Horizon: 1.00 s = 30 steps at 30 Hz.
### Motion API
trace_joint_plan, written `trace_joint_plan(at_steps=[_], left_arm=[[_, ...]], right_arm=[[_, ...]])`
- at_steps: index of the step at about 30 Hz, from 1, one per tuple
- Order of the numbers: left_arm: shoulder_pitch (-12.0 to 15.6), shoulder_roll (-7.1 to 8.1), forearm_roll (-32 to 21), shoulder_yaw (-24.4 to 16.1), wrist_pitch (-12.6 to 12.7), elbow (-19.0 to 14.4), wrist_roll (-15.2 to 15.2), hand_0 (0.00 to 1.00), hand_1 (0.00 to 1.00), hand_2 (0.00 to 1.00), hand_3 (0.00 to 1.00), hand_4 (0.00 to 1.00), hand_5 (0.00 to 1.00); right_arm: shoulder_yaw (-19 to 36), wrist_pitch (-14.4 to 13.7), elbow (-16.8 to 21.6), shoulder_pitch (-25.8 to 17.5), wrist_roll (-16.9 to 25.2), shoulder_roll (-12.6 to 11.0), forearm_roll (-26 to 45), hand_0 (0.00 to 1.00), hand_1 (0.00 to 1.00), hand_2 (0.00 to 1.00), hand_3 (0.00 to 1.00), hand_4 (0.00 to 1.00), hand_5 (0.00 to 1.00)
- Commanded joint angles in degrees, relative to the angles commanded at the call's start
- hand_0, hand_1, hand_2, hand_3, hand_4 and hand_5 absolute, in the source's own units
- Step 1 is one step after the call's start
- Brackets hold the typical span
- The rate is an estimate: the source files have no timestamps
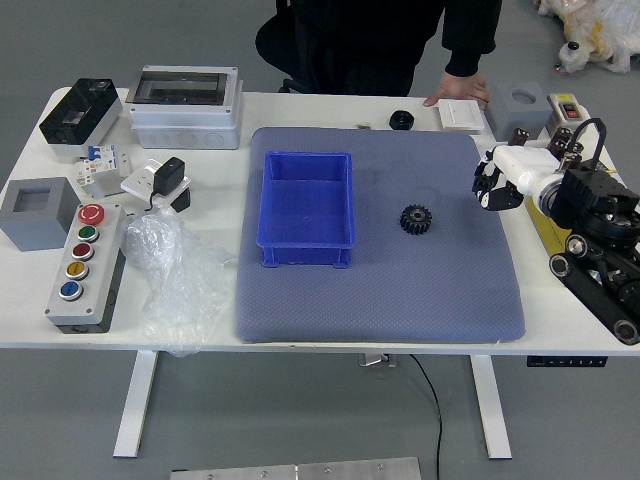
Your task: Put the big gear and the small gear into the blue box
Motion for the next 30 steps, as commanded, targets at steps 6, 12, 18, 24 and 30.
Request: trace_joint_plan(at_steps=[6, 12, 18, 24, 30], left_arm=[[0.0, 0.01, 0.0, -0.1, 0.0, 0.0, 0.0, 0.860, 0.829, 0.826, 0.775, 0.599, 0.374], [0.1, 0.00, -0.1, 0.1, -0.1, 0.0, 0.0, 0.860, 0.830, 0.826, 0.775, 0.599, 0.374], [0.1, -0.12, -0.3, 0.4, -0.1, 0.0, 0.0, 0.860, 0.829, 0.826, 0.775, 0.599, 0.374], [0.2, -0.36, -0.6, 0.9, -0.2, 0.1, 0.0, 0.860, 0.829, 0.825, 0.775, 0.599, 0.373], [0.0, -0.70, -0.8, 1.5, -0.2, 0.1, 0.0, 0.860, 0.829, 0.826, 0.774, 0.598, 0.374]], right_arm=[[1.1, 0.7, 5.3, 0.0, -1.1, 0.4, -2.5, 0.541, 0.397, 0.490, 0.640, 0.457, 0.160], [0.2, 1.2, 9.3, 1.2, -1.9, 1.7, -4.0, 0.541, 0.396, 0.489, 0.640, 0.455, 0.163], [-1.6, 1.2, 9.5, 3.0, -2.0, 4.2, -4.2, 0.540, 0.397, 0.489, 0.640, 0.454, 0.163], [-4.2, 1.0, 7.3, 5.2, -1.8, 8.1, -3.7, 0.543, 0.397, 0.486, 0.639, 0.453, 0.162], [-7.6, 0.6, 4.7, 7.6, -1.5, 12.2, -2.8, 0.544, 0.397, 0.487, 0.640, 0.452, 0.163]])
